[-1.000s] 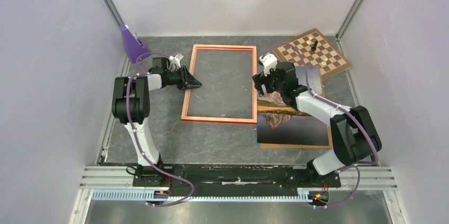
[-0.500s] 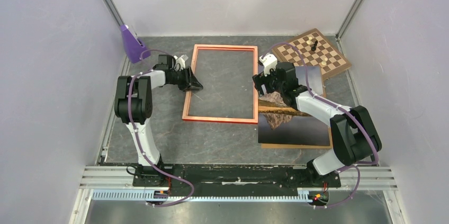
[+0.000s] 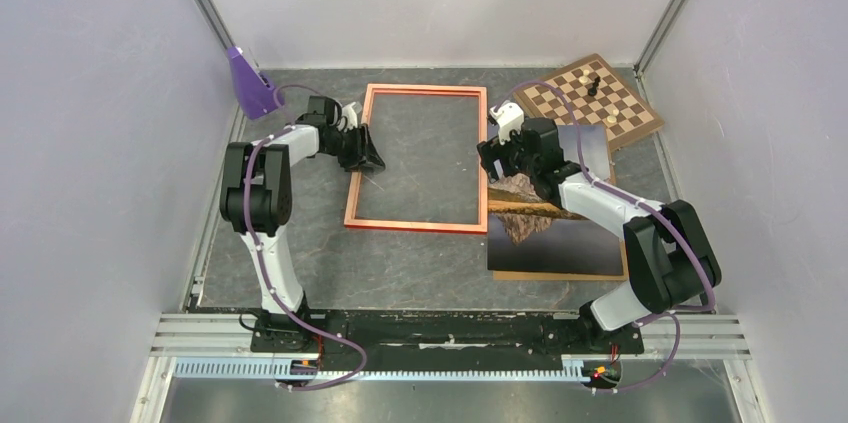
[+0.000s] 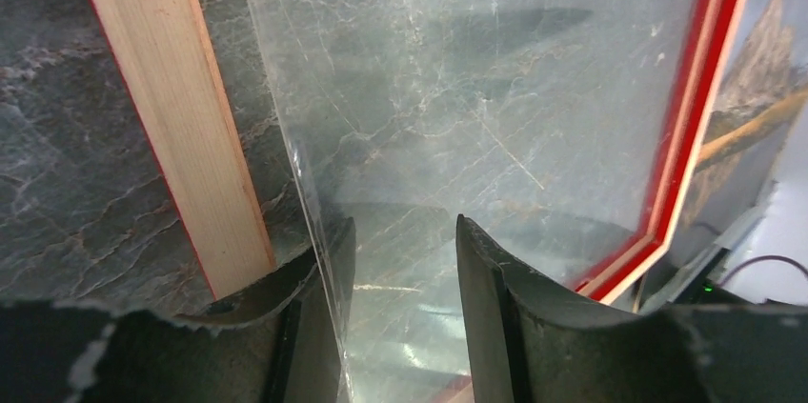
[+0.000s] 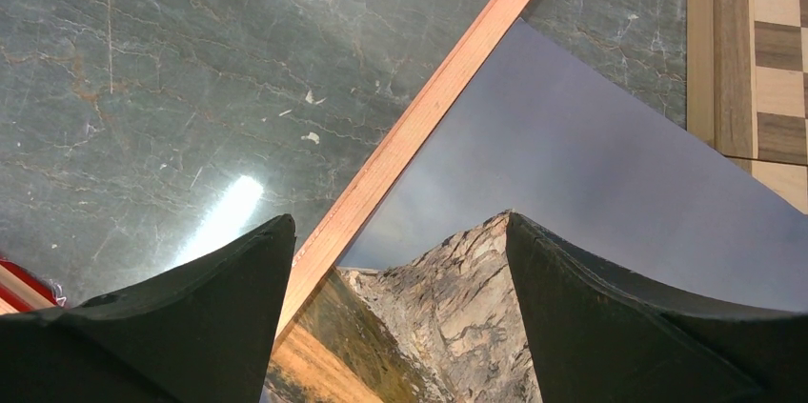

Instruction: Put the photo into the frame

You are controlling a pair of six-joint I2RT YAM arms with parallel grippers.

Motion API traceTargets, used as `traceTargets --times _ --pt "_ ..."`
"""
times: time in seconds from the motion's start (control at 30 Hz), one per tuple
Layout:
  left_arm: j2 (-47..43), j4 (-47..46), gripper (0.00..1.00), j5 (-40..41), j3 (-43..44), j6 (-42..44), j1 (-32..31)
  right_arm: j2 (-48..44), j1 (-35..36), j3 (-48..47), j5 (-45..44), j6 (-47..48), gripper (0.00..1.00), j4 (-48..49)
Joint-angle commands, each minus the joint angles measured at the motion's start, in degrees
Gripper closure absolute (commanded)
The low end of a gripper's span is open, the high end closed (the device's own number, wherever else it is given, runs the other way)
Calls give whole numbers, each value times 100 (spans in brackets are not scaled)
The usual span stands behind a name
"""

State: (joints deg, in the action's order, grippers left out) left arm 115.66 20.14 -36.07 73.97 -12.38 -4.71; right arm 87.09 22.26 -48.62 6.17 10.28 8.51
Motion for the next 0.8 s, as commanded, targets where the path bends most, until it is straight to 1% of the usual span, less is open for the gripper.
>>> traceTargets --times 0.0,0.2,0.77 --pt "-264 487 49 622 252 424 -174 -226 -16 72 53 -9 15 241" --pt "-324 790 47 1029 410 491 -284 -273 -21 90 68 -18 16 258" --pt "-368 1247 45 1490 703 524 -467 -321 -21 112 114 -44 16 283"
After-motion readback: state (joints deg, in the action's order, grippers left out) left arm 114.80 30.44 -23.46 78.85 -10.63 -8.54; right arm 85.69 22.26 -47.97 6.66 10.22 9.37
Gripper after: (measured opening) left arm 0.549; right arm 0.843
